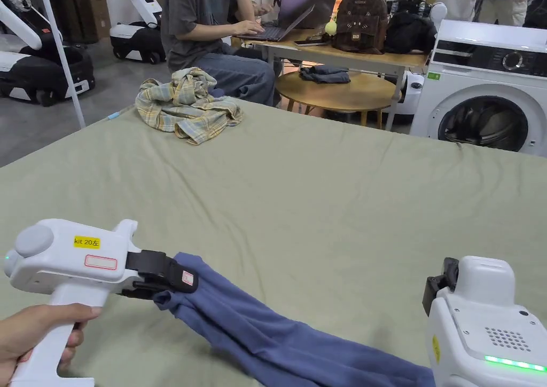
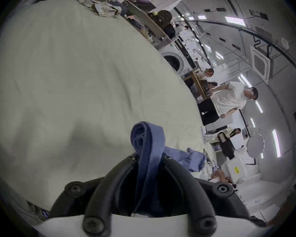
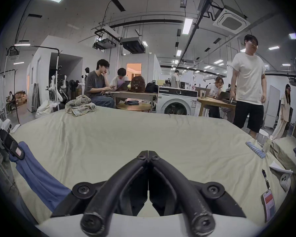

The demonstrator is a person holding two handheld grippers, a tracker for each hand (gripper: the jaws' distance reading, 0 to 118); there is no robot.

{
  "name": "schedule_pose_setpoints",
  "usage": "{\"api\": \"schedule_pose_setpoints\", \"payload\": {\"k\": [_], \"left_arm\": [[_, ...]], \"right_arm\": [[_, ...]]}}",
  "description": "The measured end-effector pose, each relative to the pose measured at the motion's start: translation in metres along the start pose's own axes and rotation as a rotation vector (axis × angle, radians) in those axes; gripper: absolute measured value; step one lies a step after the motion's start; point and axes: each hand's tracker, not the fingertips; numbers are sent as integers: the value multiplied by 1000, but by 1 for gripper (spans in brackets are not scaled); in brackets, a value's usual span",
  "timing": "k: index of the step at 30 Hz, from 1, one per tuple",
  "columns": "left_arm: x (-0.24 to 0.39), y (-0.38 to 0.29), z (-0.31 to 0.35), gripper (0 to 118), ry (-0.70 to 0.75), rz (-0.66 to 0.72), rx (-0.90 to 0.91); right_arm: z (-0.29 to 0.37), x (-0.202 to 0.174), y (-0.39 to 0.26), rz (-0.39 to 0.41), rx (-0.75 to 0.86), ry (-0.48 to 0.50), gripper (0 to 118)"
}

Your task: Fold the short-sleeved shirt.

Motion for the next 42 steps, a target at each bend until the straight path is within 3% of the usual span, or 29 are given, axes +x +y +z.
{"api": "schedule_pose_setpoints", "payload": {"k": [7, 14, 23, 24, 28, 29, 35, 36, 38, 39, 42], "left_arm": [[61, -8, -36, 12, -229, -18, -89], [104, -24, -124, 12, -172, -47, -201], [106, -54, -233, 12, 125, -92, -362], [106, -56, -239, 16, 108, -76, -361], [113, -56, -229, 51, 35, -44, -352], [117, -56, -222, 51, 28, -62, -350], [127, -45, -174, 46, -19, -113, -245], [126, -44, -169, 42, -13, -127, -215], [123, -42, -167, 16, 11, -159, -187], [122, -41, -168, 9, 44, -159, -184], [119, -48, -187, 9, 169, -227, -237]], "right_arm": [[6, 6, 0, 16, 5, -5, 0], [5, 22, -6, 11, -15, -35, 0], [6, 37, -14, 7, -43, -70, 0], [6, 38, -15, 7, -47, -72, 0], [7, 40, -16, 4, -56, -76, 0], [7, 40, -17, 3, -57, -73, 0], [10, 43, -17, 1, -51, -71, 0], [11, 43, -17, 1, -50, -71, 0], [12, 44, -17, -3, -46, -72, 0], [12, 44, -17, -8, -47, -73, 0], [12, 46, -18, -16, -51, -71, 0]]}}
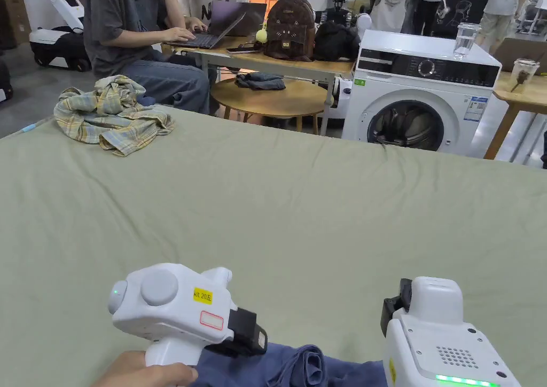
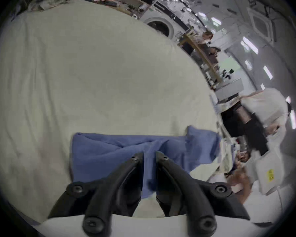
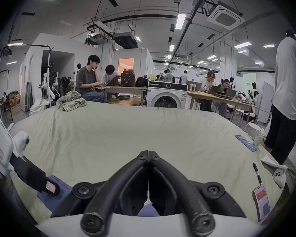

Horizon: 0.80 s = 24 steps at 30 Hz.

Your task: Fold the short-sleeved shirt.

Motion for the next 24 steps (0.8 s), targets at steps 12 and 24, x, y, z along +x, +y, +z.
{"api": "schedule_pose_setpoints", "payload": {"k": [12, 24], "left_arm": [[14, -22, -94, 7, -256, 75, -144], [16, -16, -53, 3, -295, 51, -84]], "right_arm": [[4, 8, -6, 4, -7, -12, 0], [8, 13, -3, 1, 5, -24, 0]]}}
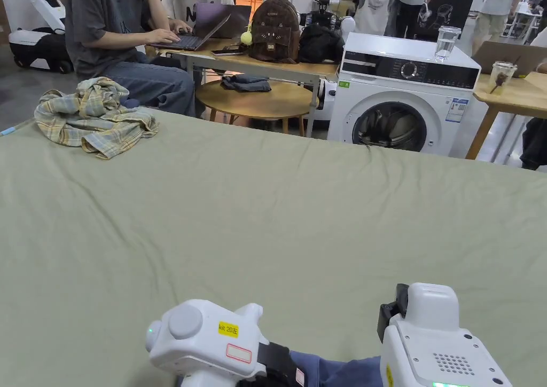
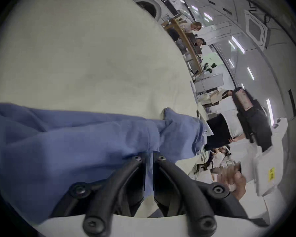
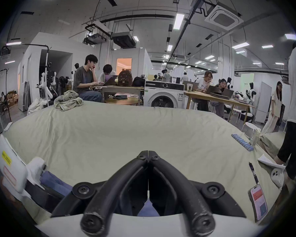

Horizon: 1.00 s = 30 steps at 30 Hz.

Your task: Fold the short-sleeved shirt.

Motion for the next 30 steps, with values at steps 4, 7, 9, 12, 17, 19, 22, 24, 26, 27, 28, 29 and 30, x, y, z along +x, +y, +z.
{"api": "schedule_pose_setpoints", "payload": {"k": [4, 7, 9, 12, 17, 19, 22, 24, 26, 27, 28, 29, 30], "left_arm": [[-3, 4, 53, 27, -7, -15, 94], [-18, 7, 91, 43, 36, -27, 141], [-35, 7, 112, 55, 73, -23, 151], [-62, 2, 131, 63, 126, 6, 163], [-108, -10, 122, 64, 124, 53, 130], [-121, -14, 104, 64, 13, 107, 78], [-123, -19, 83, 63, -170, 99, 115], [-125, -17, 67, 61, -219, 91, 57], [-124, -19, 63, 29, -201, 102, 90], [-123, -20, 62, 18, -163, 85, 118], [-123, -20, 60, 17, -137, 71, 118], [-122, -24, 61, 16, -138, 79, 112], [-125, -25, 64, 15, -165, 92, 119]], "right_arm": [[1, 0, 5, 0, 26, 2, 0], [1, 1, 7, -1, 31, 3, 0], [0, 1, 8, -1, 29, 2, 0], [-2, 0, 6, 2, 20, 2, 0], [-3, -4, 2, 0, 4, 11, 0], [-3, -6, 1, 1, 0, 13, 0], [-3, -8, -1, -2, -8, 19, 0], [-3, -8, -3, -4, -14, 21, 0], [-2, -7, -4, -6, -19, 20, 0], [-2, -6, -5, -6, -20, 17, 0], [-1, -5, -5, -6, -20, 14, 0], [-2, -4, -5, -7, -22, 13, 0], [-2, -3, -5, -7, -23, 13, 0]]}}
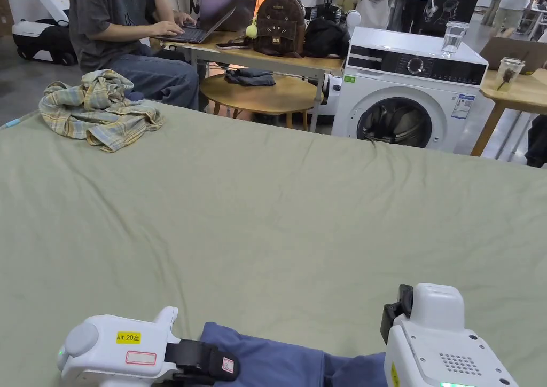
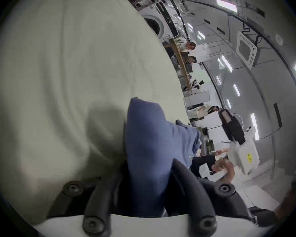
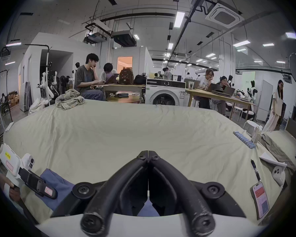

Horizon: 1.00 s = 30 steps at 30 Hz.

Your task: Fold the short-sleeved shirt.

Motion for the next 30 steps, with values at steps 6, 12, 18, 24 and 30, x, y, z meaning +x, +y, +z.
{"api": "schedule_pose_setpoints", "payload": {"k": [6, 12, 18, 24, 30], "left_arm": [[31, -1, 22, 12, 48, -72, 30], [64, 7, 87, 12, 158, -106, 106], [108, 7, 125, 12, 354, -155, 177], [156, 12, 87, 12, 473, -199, 117], [202, 12, 29, 12, 544, -279, 49]], "right_arm": [[1, 6, 4, 6, 12, -14, 0], [0, 7, 10, 4, 22, -11, 0], [0, -2, 12, 12, 30, 16, 0], [0, -5, 11, 1, 26, 30, 0], [3, 3, 10, 0, 22, 16, 0]]}}
